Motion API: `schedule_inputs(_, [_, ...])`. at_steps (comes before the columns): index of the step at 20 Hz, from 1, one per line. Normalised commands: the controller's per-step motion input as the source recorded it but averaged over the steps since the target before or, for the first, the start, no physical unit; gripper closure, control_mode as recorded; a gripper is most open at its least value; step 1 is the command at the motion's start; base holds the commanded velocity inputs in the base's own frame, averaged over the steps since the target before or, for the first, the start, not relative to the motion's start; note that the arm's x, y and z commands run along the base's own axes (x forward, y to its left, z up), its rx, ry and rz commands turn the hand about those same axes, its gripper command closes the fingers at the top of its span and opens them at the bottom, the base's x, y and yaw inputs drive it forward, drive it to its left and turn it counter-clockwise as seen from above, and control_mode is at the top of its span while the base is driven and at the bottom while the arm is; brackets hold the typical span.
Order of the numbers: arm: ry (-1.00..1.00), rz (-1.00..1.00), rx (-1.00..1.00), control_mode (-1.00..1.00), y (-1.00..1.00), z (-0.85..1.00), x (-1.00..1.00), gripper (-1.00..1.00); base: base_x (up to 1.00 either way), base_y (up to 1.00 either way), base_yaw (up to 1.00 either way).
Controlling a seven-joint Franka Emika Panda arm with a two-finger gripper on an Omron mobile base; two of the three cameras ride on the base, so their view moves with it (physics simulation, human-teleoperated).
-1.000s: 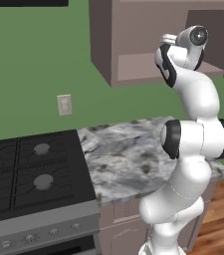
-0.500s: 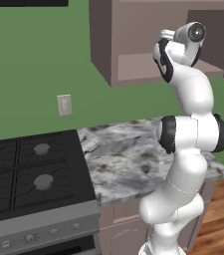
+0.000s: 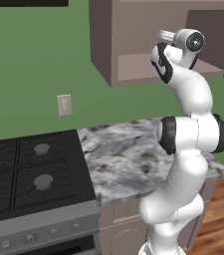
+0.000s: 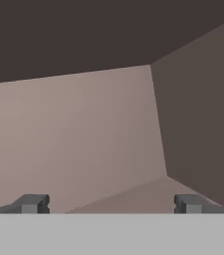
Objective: Sort all alcoholic drinks to one cabinet, and non-alcoholic drinks to the other.
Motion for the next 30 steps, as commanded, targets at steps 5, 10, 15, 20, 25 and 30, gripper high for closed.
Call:
schedule_inputs(5, [-0.08, 0.00, -0.04, -1.00, 0.00, 0.12, -0.22, -1.00, 0.00, 0.00, 0.00])
schedule_inputs(10, [-0.03, 0.02, -0.04, -1.00, 0.00, 0.24, -0.47, -1.00, 0.00, 0.00, 0.00])
schedule_inputs(15, [0.00, 0.02, -0.04, -1.00, 0.07, 0.13, -0.55, -1.00, 0.00, 0.00, 0.00])
schedule_inputs(20, [0.02, 0.02, -0.05, -1.00, 0.17, 0.03, -0.61, -1.00, 0.00, 0.00, 0.00])
schedule_inputs(25, [0.01, 0.02, -0.05, -1.00, 0.23, 0.04, -0.65, -1.00, 0.00, 0.00, 0.00])
schedule_inputs(30, [0.01, 0.01, -0.05, -1.00, 0.22, 0.10, -0.67, -1.00, 0.00, 0.00, 0.00])
